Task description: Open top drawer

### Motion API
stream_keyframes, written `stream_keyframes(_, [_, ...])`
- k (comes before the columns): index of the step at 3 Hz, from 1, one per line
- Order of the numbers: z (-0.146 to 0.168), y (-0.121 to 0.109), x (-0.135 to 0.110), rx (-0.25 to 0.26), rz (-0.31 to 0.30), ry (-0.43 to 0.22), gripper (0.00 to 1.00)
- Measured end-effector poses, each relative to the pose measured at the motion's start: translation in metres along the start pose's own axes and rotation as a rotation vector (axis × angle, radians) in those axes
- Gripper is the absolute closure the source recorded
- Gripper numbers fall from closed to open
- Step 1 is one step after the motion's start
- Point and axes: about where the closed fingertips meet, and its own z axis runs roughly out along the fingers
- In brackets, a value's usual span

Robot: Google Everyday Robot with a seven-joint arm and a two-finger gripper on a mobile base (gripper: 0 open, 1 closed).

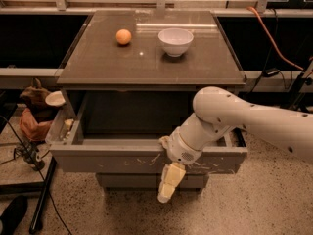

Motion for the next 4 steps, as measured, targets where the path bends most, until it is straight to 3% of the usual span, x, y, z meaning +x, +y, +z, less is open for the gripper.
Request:
stream_keyframes(1, [0.001, 0.011, -0.003, -0.01, 0.005, 0.015, 0.0])
stream_keyframes(2, [-0.018, 0.056, -0.012, 0.002, 0.03, 0.068, 0.0])
stream_keyframes(3, [-0.018, 0.056, -0.012, 0.002, 0.03, 0.068, 0.0])
stream_keyframes(4, [-0.053, 0.054, -0.01, 0.071, 0.057, 0.088, 0.0])
